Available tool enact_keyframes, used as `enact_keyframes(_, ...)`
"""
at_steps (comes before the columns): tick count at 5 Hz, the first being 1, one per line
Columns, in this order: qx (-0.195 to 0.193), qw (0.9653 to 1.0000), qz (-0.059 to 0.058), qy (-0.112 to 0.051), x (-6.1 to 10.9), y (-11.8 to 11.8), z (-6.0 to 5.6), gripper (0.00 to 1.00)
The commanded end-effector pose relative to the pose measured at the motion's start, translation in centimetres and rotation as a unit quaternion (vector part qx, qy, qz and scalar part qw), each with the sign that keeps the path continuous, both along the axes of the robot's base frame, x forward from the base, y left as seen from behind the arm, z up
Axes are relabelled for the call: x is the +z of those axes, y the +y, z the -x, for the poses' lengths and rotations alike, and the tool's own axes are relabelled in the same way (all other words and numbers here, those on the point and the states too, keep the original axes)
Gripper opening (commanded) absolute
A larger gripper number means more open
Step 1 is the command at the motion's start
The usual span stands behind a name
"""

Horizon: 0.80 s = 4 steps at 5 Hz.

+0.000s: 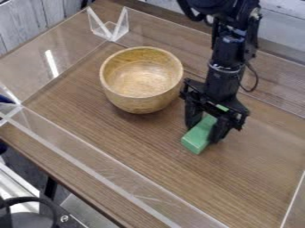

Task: Put the green block in the brown bowl

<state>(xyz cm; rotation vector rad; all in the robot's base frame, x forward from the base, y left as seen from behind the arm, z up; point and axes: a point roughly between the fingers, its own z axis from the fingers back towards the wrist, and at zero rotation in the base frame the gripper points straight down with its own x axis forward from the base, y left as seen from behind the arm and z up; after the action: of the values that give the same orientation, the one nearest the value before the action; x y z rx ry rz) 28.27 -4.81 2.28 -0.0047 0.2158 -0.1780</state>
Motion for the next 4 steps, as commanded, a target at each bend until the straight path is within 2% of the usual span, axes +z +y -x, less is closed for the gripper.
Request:
enact_keyframes(1, -0.010, 0.9996, 0.005, -0.025, 0.88, -0.84, -1.56, 0.00)
enact_keyframes(4, -0.025, 0.9994, 0.006, -0.023, 0.30, -1.84, -2.54, 0.00)
